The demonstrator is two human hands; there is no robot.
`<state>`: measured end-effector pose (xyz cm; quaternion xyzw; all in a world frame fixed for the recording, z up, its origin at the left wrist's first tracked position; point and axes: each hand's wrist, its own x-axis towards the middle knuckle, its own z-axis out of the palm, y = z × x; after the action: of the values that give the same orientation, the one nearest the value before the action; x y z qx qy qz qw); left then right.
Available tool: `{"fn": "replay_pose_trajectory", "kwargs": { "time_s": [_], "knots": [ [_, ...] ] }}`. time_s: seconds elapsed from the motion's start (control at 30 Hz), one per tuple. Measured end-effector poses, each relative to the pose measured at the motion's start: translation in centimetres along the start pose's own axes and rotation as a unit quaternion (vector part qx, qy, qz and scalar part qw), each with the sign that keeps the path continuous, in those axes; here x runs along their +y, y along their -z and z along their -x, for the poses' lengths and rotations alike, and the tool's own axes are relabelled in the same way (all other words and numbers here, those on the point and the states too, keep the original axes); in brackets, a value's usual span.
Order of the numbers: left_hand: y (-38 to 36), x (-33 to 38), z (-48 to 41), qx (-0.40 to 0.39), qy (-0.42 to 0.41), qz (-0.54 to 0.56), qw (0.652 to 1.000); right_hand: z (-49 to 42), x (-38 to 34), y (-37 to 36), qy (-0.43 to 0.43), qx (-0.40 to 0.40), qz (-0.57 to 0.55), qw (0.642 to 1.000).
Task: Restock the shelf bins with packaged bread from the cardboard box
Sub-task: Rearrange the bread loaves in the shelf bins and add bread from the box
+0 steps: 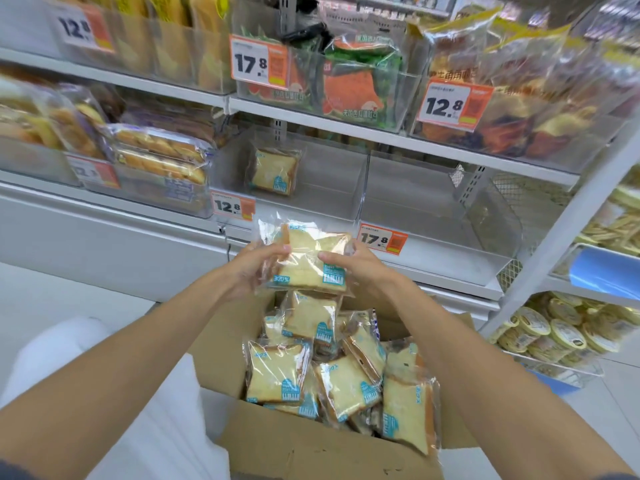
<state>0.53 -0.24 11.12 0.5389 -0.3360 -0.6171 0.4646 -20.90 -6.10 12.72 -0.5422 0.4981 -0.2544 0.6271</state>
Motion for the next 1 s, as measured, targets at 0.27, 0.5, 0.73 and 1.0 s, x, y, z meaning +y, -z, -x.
{"fn": "replay_pose_trajectory", "kwargs": {
  "time_s": [0.27,0.5,0.73,1.0],
  "knots": [
    [2.8,7.0,-1.8,-0.047,-0.026,-0.055,0.997,-5.4,-6.8,-2.0,-0.016,-0.081,-0.083,0.993],
    [10.6,9.9,-10.1,0.338,-0.311,-0.254,0.851,-14.0,-12.4,-3.3,0.046,0.019,-0.133,0.990],
    [14.5,7.8,-15.9,0.398,-0.377,-0.343,0.763,-24.9,-10.0,-6.6,0.109,0.113,0.113,0.981],
    [14.6,7.0,-17.5,0.438,-0.413,-0.362,0.712,-27.6,-8.4,-5.2,0.245,0.169,0.175,0.938]
  ]
}}
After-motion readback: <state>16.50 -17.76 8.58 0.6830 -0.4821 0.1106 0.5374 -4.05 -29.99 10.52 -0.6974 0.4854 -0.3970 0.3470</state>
